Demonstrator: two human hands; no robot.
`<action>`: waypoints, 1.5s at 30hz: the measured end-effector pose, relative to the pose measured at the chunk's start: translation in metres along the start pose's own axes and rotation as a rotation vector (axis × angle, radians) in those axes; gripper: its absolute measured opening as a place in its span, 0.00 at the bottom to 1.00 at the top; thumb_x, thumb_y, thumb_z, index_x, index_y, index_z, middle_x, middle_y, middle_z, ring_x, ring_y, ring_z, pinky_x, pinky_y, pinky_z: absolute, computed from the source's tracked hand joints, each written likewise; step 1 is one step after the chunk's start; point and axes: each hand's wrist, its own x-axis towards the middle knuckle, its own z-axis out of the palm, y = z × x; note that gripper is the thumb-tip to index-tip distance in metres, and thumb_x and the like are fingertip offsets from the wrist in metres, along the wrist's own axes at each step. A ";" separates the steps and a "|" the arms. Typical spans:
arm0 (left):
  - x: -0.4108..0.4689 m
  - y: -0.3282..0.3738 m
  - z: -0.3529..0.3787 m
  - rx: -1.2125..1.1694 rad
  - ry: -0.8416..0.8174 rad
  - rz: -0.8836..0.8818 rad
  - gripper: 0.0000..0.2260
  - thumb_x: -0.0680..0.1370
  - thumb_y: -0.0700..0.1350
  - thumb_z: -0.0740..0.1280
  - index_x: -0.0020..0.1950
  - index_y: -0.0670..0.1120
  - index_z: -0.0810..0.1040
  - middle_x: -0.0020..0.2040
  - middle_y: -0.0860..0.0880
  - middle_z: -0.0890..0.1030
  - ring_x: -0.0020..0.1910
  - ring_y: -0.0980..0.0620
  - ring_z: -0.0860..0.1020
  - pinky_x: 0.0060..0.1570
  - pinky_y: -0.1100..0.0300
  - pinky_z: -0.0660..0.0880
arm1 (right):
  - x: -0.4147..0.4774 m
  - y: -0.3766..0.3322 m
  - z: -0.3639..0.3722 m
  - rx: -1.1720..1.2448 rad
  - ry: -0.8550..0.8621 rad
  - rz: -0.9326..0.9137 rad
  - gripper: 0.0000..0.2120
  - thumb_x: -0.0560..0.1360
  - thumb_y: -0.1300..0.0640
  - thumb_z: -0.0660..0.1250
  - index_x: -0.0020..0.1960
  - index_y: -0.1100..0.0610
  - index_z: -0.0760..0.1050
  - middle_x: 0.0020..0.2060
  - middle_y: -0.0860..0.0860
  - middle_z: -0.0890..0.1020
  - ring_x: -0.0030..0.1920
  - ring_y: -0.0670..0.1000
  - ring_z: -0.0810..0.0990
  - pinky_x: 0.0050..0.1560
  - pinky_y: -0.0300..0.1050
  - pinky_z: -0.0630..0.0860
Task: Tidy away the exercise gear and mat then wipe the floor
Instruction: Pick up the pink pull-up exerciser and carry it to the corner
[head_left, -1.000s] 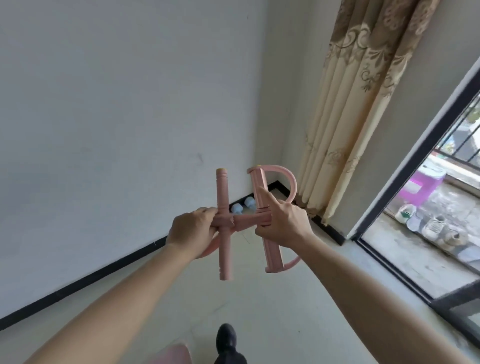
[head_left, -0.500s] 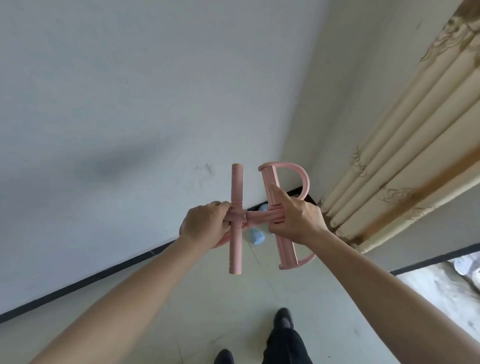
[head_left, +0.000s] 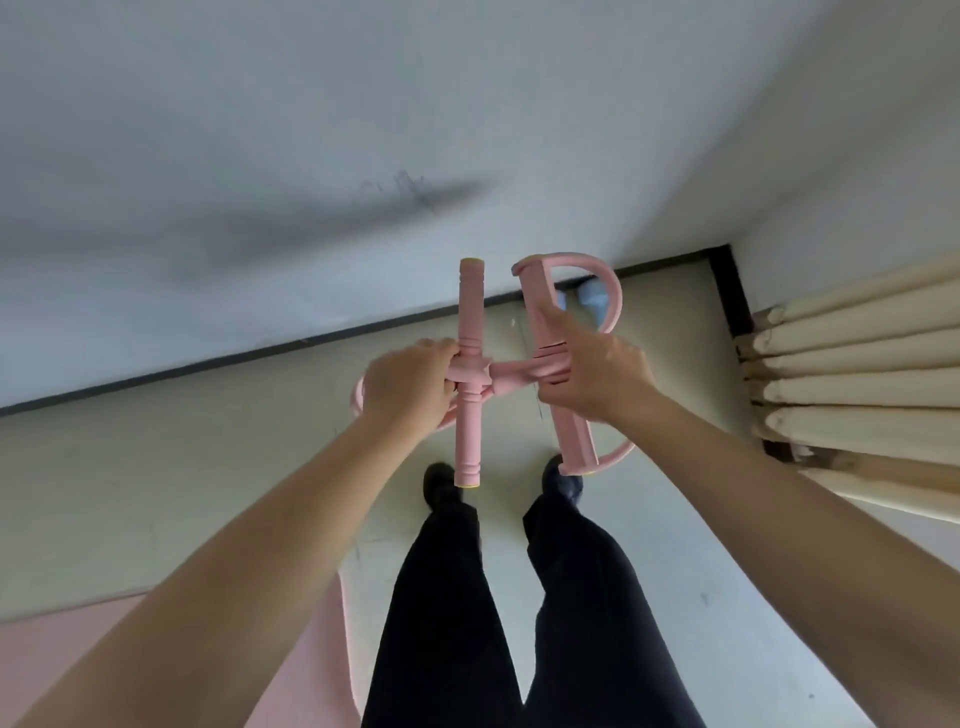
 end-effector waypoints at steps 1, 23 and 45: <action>0.013 -0.002 0.021 -0.007 -0.018 -0.008 0.13 0.78 0.47 0.63 0.62 0.53 0.75 0.52 0.52 0.81 0.44 0.45 0.80 0.39 0.56 0.73 | 0.016 0.010 0.017 0.014 -0.019 0.012 0.44 0.68 0.49 0.70 0.76 0.35 0.49 0.43 0.50 0.79 0.39 0.54 0.78 0.43 0.48 0.78; 0.236 -0.112 0.515 -0.079 -0.102 -0.123 0.11 0.76 0.41 0.62 0.58 0.44 0.73 0.51 0.41 0.79 0.46 0.34 0.78 0.40 0.47 0.73 | 0.345 0.156 0.437 0.019 -0.092 0.104 0.43 0.73 0.52 0.69 0.78 0.35 0.46 0.54 0.52 0.77 0.51 0.60 0.79 0.45 0.50 0.72; 0.195 -0.077 0.457 -0.221 0.080 -0.156 0.26 0.83 0.53 0.54 0.78 0.41 0.59 0.79 0.35 0.54 0.76 0.36 0.60 0.72 0.42 0.62 | 0.278 0.169 0.392 -0.076 0.135 0.077 0.37 0.79 0.49 0.64 0.81 0.52 0.49 0.80 0.59 0.42 0.80 0.60 0.43 0.78 0.57 0.44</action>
